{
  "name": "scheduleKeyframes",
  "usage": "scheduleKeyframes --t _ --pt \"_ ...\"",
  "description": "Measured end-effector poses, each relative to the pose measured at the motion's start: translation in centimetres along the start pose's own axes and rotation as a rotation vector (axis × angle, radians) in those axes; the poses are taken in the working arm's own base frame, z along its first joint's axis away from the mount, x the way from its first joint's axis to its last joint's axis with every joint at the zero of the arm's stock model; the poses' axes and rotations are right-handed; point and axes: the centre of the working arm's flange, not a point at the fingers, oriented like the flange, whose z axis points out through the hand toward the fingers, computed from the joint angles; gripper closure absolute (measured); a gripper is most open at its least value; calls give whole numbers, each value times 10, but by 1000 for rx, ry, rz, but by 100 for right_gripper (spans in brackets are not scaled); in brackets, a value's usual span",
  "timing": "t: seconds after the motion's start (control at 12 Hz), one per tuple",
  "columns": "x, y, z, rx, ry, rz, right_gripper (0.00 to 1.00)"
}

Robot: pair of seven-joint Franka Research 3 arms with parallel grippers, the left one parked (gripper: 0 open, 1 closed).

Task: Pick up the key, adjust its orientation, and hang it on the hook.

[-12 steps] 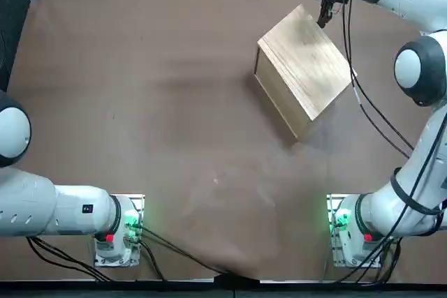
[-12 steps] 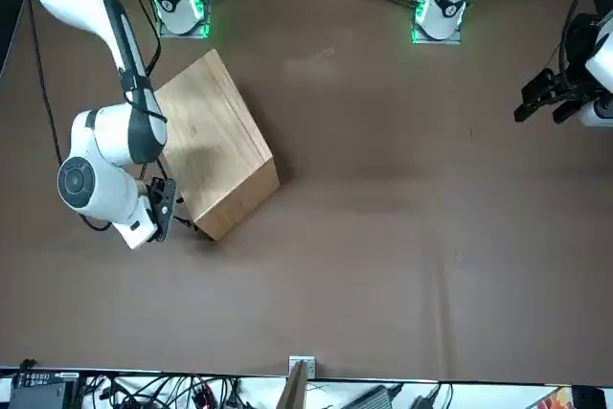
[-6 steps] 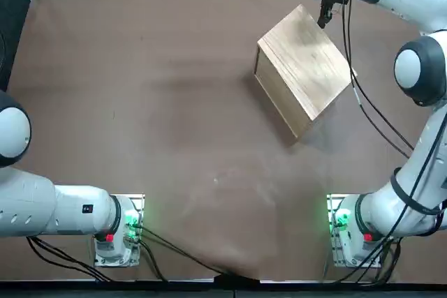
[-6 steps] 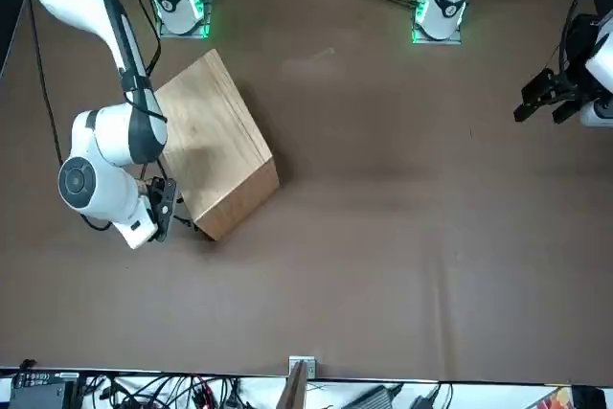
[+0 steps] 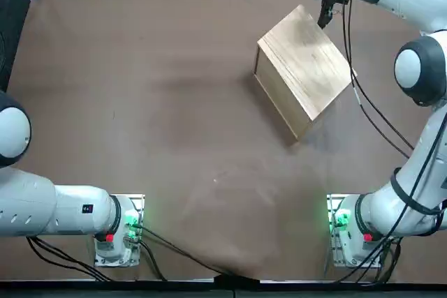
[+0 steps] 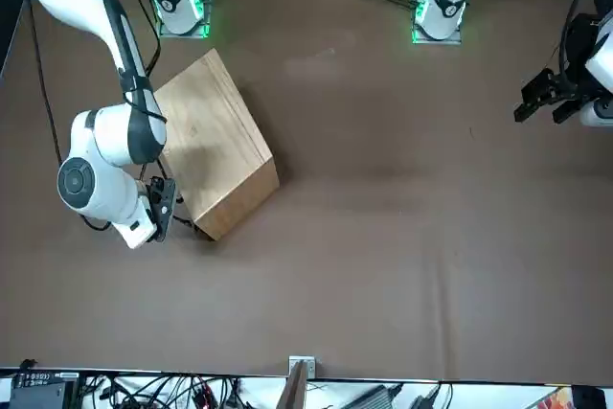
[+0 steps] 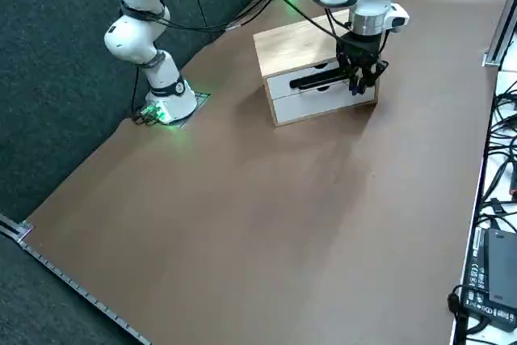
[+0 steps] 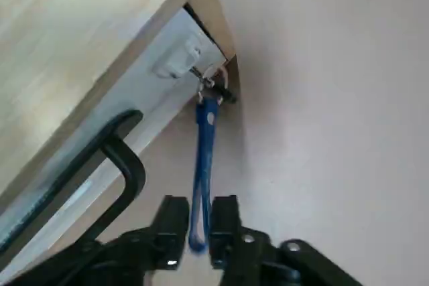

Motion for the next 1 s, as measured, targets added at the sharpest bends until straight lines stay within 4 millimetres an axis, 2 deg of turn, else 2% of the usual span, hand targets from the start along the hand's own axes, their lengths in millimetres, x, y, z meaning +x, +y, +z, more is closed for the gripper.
scheduleKeyframes --t 0.5,0.58,1.0 --pt "-9 3 -1 -1 0 -16 7" --pt "-9 3 -1 -2 0 -18 0" --pt "-10 4 -6 -11 1 -21 0"
